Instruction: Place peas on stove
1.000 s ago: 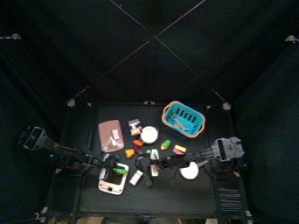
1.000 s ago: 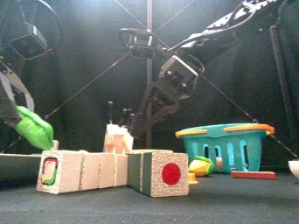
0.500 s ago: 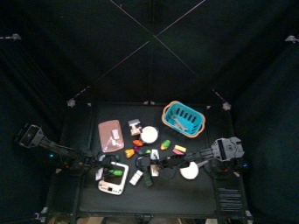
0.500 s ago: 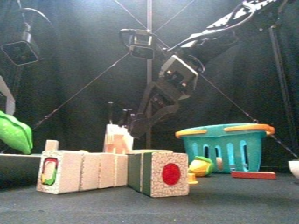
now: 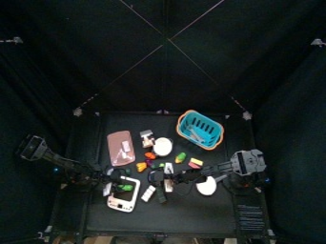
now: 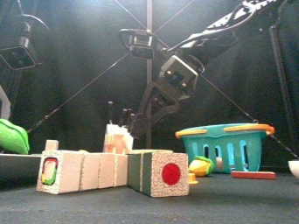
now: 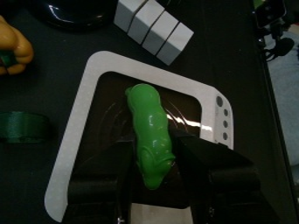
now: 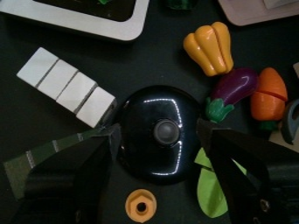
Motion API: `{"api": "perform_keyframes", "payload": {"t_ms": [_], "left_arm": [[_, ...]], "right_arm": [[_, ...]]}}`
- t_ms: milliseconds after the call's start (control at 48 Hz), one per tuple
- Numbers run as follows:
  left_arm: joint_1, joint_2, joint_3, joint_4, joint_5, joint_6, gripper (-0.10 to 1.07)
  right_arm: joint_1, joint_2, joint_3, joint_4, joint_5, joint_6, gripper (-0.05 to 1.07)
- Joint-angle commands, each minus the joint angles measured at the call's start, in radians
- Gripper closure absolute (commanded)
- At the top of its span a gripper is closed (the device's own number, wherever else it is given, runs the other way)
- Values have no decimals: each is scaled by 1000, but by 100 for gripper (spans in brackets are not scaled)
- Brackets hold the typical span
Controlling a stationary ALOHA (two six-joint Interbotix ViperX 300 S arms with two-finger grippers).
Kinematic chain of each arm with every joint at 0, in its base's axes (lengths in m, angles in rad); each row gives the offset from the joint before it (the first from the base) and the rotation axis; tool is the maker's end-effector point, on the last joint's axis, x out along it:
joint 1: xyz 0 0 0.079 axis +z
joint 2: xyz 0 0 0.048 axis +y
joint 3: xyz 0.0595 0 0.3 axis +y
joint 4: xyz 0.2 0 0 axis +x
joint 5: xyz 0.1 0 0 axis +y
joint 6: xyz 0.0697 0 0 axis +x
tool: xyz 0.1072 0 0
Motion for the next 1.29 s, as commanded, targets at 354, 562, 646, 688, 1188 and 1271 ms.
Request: {"api": "perform_keyframes", "payload": {"t_ms": [354, 562, 646, 688, 1188, 1271], "left_arm": [[-6, 2, -12, -5, -6, 0, 14], [-6, 2, -17, -2, -28, 3, 13], [-5, 2, -17, 0, -38, 5, 13], [-5, 2, -17, 2, -40, 5, 13], [18, 2, -20, 51, -48, 6, 13], [18, 2, -20, 51, -48, 6, 13]], "right_arm": [[-5, -23, -12, 2, -5, 2, 4], [-3, -23, -12, 2, -5, 2, 4], [-3, -23, -12, 2, -5, 2, 4], [-3, -23, -12, 2, -5, 2, 4], [-2, -23, -14, 0, -5, -2, 4], [0, -21, -14, 2, -5, 0, 4]]}}
